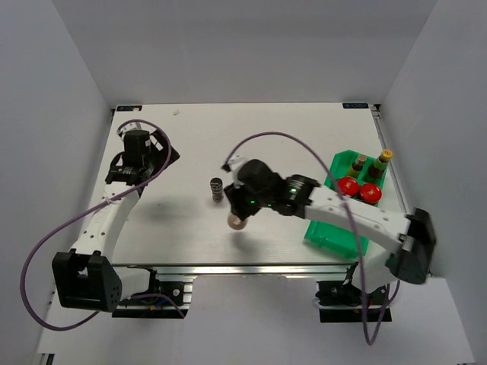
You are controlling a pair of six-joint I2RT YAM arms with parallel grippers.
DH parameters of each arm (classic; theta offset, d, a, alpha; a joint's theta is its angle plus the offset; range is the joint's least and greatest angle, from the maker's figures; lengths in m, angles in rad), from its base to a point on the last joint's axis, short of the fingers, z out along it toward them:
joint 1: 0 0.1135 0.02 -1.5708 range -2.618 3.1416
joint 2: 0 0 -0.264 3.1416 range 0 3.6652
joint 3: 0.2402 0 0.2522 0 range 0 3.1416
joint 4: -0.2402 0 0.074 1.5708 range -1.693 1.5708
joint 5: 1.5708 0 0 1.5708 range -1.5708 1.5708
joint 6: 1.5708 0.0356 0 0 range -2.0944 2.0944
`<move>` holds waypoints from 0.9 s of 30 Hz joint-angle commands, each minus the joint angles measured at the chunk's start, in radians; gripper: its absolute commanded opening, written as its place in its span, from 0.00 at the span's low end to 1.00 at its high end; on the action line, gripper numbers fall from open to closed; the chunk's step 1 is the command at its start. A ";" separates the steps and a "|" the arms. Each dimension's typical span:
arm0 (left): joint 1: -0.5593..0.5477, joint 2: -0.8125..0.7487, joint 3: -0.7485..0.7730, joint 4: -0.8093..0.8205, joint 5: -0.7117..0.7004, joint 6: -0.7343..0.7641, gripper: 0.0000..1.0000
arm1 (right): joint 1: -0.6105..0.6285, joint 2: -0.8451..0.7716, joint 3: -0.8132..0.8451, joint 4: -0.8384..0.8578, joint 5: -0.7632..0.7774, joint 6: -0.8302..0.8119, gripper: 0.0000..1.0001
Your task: Organize the condiment bottles
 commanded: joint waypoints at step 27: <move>0.001 0.092 0.040 0.128 0.131 0.057 0.98 | -0.484 -0.787 -0.536 -0.733 0.644 0.993 0.14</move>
